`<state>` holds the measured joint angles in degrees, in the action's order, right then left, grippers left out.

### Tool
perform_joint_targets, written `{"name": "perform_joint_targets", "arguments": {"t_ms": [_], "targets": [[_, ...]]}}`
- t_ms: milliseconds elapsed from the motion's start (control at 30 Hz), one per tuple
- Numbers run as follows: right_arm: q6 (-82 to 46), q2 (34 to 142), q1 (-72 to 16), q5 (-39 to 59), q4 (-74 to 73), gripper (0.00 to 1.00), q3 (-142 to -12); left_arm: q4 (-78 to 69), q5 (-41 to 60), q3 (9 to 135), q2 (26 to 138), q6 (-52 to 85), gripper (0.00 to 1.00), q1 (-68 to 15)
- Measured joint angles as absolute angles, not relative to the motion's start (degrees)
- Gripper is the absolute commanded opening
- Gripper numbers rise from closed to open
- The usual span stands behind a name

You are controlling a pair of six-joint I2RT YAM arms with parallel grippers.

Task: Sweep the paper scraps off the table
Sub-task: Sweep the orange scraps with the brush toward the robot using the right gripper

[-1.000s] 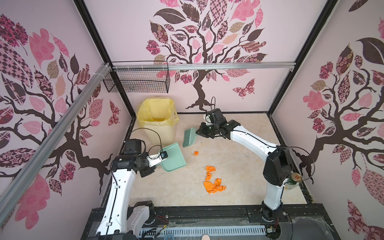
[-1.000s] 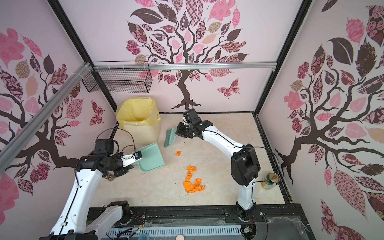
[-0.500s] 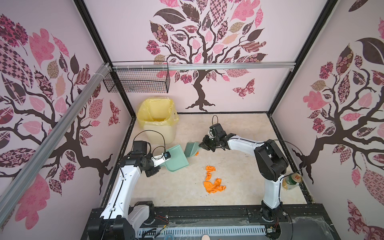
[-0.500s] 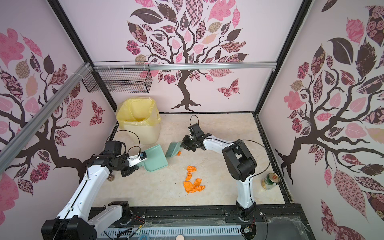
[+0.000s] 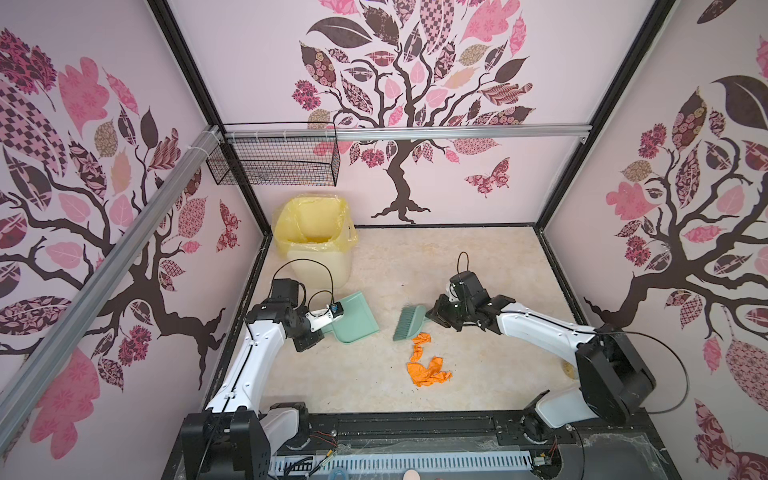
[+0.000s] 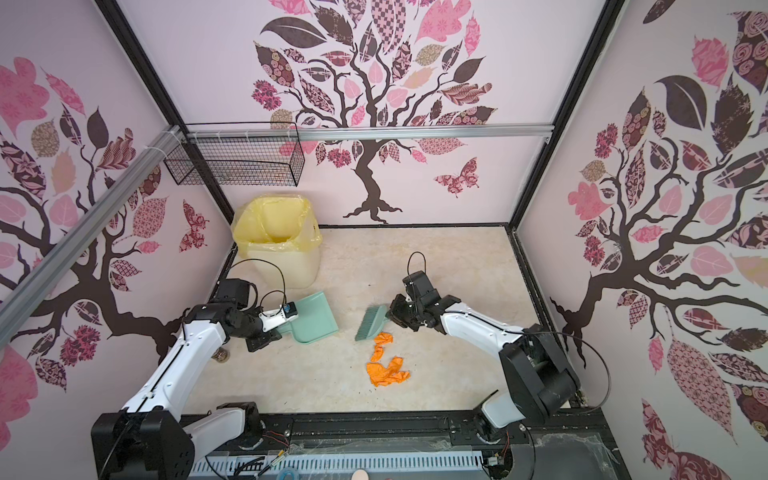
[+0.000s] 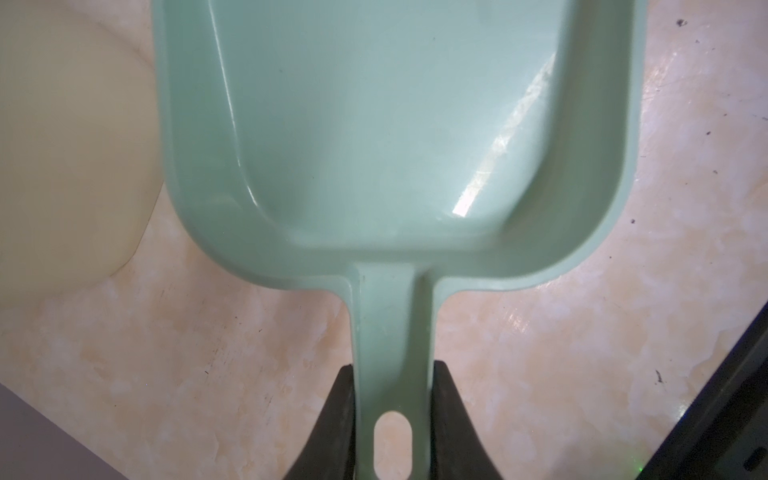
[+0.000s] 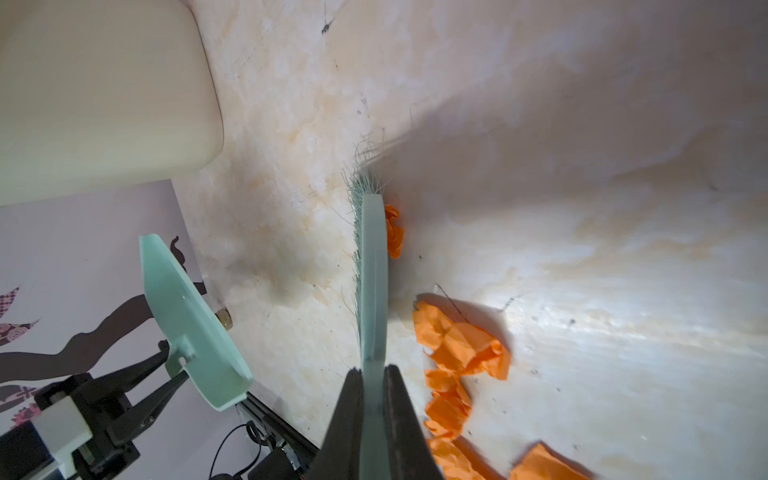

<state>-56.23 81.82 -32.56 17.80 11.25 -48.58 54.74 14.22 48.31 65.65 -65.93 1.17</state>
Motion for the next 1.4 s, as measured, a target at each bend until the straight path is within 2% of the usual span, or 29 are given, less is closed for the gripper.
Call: {"name": "perform_joint_targets", "arguments": {"t_ms": [167,400,500,767,967,1400], "targets": [[-48.2,76.8,-32.6,18.6,15.9,0.0,-50.9,54.1,13.6,48.3,66.2,-65.5,0.0,-0.7],[-23.6,80.4,-32.7,31.9,32.0,0.0,-72.9,52.8,12.6,48.3,67.3,-64.4,0.0,-2.9],[-13.3,83.6,-33.2,33.1,40.7,0.0,-79.2,52.7,12.0,48.3,67.8,-64.4,0.0,-2.9],[0.2,86.8,-36.5,33.0,57.2,0.0,-73.9,52.2,10.8,48.3,67.7,-64.5,0.0,-2.9],[5.6,86.7,-45.4,37.7,59.0,0.0,-73.7,51.2,10.7,48.3,67.8,-64.5,0.0,-2.9],[11.9,93.7,-44.5,31.7,60.3,0.0,-73.4,49.3,10.8,46.9,68.1,-64.5,0.0,-2.7]]}}
